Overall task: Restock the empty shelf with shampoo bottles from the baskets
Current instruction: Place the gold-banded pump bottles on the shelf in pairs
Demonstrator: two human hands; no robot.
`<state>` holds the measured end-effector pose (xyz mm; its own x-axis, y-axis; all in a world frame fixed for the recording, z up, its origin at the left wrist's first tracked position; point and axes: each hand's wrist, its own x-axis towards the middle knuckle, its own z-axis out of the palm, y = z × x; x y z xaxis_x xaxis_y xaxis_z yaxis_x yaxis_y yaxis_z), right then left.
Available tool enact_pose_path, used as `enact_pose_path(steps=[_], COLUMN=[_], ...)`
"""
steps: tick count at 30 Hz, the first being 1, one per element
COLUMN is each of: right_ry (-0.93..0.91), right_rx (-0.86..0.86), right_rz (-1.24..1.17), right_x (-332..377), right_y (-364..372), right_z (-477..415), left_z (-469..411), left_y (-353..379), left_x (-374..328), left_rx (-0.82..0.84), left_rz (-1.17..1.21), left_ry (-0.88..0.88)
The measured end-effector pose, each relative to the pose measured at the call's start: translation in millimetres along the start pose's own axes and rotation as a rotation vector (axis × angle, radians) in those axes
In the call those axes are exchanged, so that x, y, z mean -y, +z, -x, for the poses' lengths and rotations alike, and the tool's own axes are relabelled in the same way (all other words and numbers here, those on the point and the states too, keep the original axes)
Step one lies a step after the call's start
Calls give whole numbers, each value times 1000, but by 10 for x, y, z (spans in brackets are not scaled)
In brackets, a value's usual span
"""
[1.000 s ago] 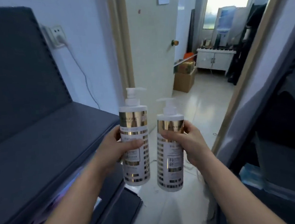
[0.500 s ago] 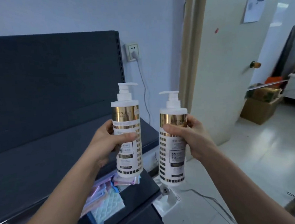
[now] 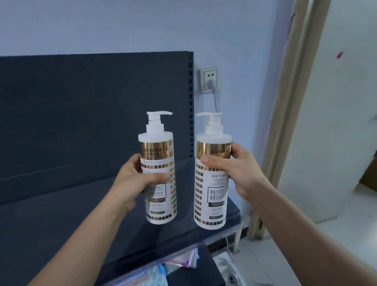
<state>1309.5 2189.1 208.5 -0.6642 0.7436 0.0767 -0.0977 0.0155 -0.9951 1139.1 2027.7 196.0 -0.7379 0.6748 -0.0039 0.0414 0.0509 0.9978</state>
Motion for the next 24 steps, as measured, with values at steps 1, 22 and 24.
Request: enact_pose_path(steps=[1,22,24], right_ry=[-1,10,17], right_rx=[8,229,256], right_rz=[4,74,68], right_x=[-11,-474,-499], right_y=[35,696,759], right_z=[-108,-1741,-1855], left_z=[-91,-984,-995], left_y=[-22,-356,-359], left_x=[2,302,310], left_rx=[-9,-294,-315], left_rz=[-3,-37,-38], left_ry=[1,-20,-29])
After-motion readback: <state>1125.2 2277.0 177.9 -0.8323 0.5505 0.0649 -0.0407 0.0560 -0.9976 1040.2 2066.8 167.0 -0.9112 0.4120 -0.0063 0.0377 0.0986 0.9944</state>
